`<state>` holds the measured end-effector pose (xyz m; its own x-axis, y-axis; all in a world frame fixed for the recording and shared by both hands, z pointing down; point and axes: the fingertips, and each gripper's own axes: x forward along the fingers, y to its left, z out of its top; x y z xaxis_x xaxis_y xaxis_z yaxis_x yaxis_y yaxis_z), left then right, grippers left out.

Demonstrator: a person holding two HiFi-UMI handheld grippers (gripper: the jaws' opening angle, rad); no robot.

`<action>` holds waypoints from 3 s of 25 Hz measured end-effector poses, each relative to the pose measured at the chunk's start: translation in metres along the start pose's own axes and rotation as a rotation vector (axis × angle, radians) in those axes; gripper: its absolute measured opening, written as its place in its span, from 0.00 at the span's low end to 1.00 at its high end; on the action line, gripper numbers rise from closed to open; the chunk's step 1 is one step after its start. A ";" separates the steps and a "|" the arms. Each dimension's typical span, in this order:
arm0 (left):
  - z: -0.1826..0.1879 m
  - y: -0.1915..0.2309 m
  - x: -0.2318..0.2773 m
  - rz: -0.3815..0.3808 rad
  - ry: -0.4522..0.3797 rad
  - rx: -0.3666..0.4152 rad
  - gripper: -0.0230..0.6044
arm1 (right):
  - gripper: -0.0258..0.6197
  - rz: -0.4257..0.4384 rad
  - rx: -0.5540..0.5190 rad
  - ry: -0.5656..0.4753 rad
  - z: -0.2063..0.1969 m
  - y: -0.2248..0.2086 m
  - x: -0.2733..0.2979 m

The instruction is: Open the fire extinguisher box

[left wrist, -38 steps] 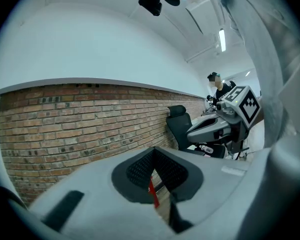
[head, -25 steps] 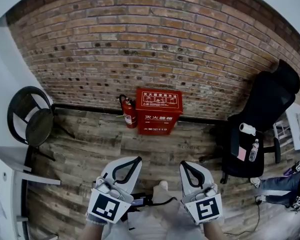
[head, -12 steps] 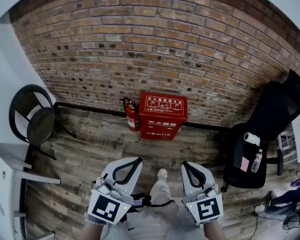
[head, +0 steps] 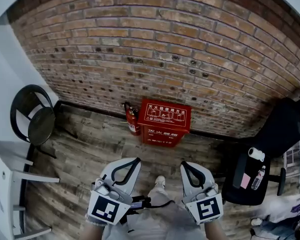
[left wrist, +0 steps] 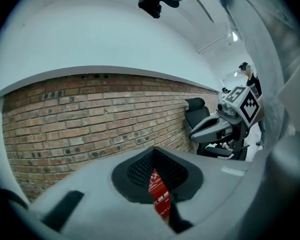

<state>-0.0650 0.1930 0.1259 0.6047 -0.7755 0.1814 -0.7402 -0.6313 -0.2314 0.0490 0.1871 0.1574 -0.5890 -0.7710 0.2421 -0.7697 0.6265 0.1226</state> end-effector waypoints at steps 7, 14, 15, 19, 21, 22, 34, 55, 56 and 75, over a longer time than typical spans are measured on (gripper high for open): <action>0.008 0.024 0.059 0.054 0.009 -0.022 0.04 | 0.04 0.054 -0.017 -0.010 0.005 -0.057 0.036; 0.012 0.037 0.101 0.077 0.023 -0.025 0.04 | 0.04 0.091 -0.015 -0.002 -0.001 -0.095 0.059; 0.012 0.038 0.106 0.077 0.028 -0.025 0.04 | 0.04 0.092 -0.009 0.002 -0.003 -0.099 0.062; 0.012 0.038 0.119 0.072 0.054 -0.016 0.04 | 0.04 0.105 0.016 0.022 -0.014 -0.110 0.069; 0.010 0.040 0.122 0.074 0.065 -0.023 0.04 | 0.04 0.112 0.028 0.031 -0.018 -0.113 0.073; 0.009 0.041 0.124 0.074 0.069 -0.025 0.04 | 0.04 0.115 0.033 0.033 -0.020 -0.115 0.075; 0.006 0.053 0.152 -0.004 0.059 -0.018 0.04 | 0.04 0.067 0.050 0.046 -0.020 -0.126 0.085; -0.036 0.072 0.178 -0.112 0.114 -0.024 0.04 | 0.04 0.091 0.040 0.137 -0.042 -0.116 0.136; -0.041 0.072 0.178 -0.117 0.125 -0.029 0.04 | 0.04 0.088 0.048 0.142 -0.045 -0.116 0.137; -0.150 0.072 0.217 -0.156 0.201 -0.120 0.04 | 0.04 0.090 0.194 0.276 -0.148 -0.120 0.192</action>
<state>-0.0311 -0.0211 0.2916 0.6523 -0.6469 0.3948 -0.6797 -0.7299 -0.0729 0.0646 -0.0187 0.3314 -0.5879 -0.6373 0.4982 -0.7660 0.6366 -0.0897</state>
